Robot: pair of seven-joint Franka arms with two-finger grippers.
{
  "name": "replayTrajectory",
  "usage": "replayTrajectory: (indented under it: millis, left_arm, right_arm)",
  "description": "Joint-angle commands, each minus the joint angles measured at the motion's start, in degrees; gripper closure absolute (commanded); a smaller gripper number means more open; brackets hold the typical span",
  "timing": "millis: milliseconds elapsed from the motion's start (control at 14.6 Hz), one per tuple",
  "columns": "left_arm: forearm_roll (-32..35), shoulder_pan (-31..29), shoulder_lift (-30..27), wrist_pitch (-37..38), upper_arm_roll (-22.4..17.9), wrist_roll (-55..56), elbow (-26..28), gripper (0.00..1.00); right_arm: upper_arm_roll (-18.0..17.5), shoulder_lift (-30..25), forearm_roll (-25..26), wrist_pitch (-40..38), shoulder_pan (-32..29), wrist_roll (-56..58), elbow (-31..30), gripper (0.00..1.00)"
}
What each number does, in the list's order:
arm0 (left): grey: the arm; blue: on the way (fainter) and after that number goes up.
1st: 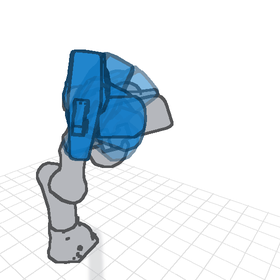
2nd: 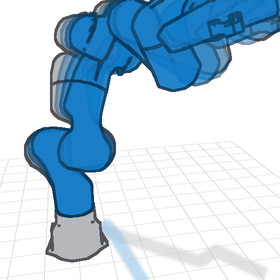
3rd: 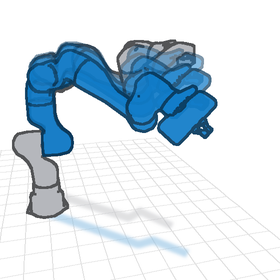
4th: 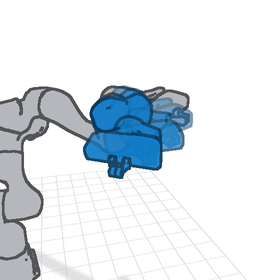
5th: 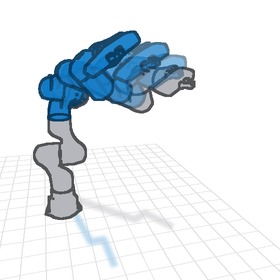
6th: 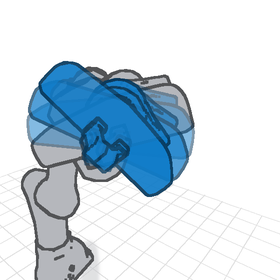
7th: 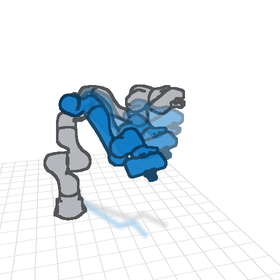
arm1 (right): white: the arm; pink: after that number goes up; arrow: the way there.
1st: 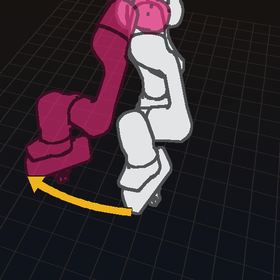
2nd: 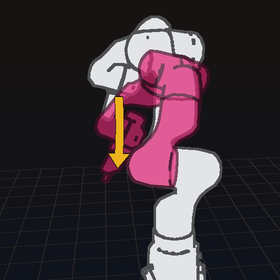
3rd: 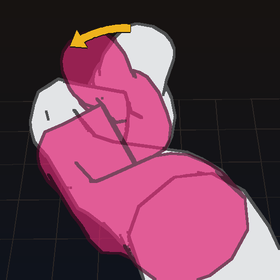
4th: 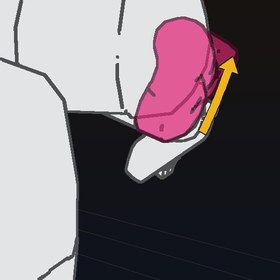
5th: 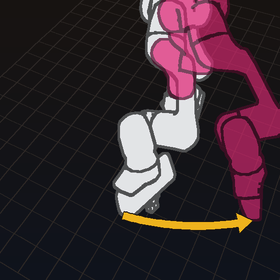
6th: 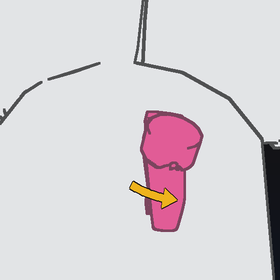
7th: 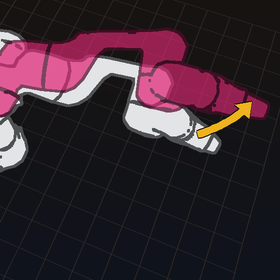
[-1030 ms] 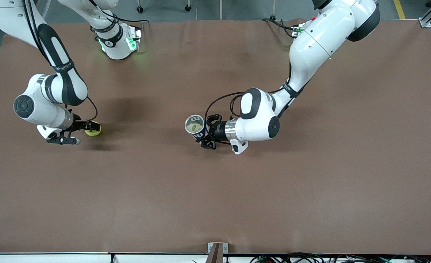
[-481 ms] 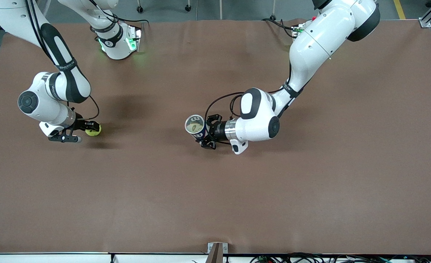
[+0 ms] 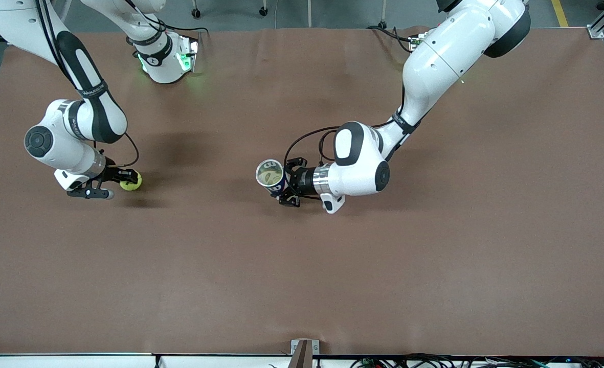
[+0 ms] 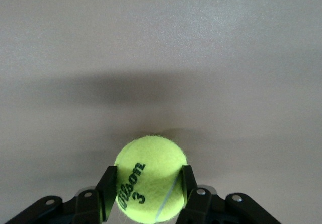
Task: Insert tennis ball vertically with right arm
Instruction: 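Carry the Wilson ball with the right gripper over the can opening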
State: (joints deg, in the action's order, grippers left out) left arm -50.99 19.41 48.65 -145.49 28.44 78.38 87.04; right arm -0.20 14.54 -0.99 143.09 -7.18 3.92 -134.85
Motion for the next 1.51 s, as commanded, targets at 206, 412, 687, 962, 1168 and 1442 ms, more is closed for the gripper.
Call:
replayTrajectory:
  millis: [206, 412, 687, 962, 1168, 1442]
  left_arm:
    - [-3.8, 0.7, 0.7, -2.6, 0.0, -1.2, -0.6, 0.25]
    - [-4.5, 0.8, 0.9, -2.6, 0.0, -1.2, -0.6, 0.25]
    - [-9.0, 2.0, 0.7, -2.6, 0.0, -6.0, -0.6, 0.25]
    - [-11.7, 3.2, 0.8, -4.5, 0.0, -8.9, -0.4, 0.25]
    - [-12.3, 3.2, 1.3, -4.5, 0.0, -9.9, -0.4, 0.25]
    - [-12.3, 3.4, 1.5, -5.1, 0.0, -10.8, -0.4, 0.25]
  right_arm:
    - [-1.2, -7.4, 0.7, -12.4, -0.6, -0.8, 2.4, 0.72]
    - [-1.6, -9.7, 0.2, -28.6, 2.9, -5.5, 12.3, 0.72]
    - [-1.6, -9.2, -0.1, -43.3, 12.5, -19.6, 27.7, 0.73]
    - [-1.5, -7.9, -5.1, -45.6, 22.5, -35.5, 35.3, 0.73]
    - [-1.5, -2.4, -7.9, -44.8, 29.6, -47.8, 42.3, 0.74]
    - [-1.5, 2.3, -8.9, -37.5, 34.2, -56.8, 44.9, 0.75]
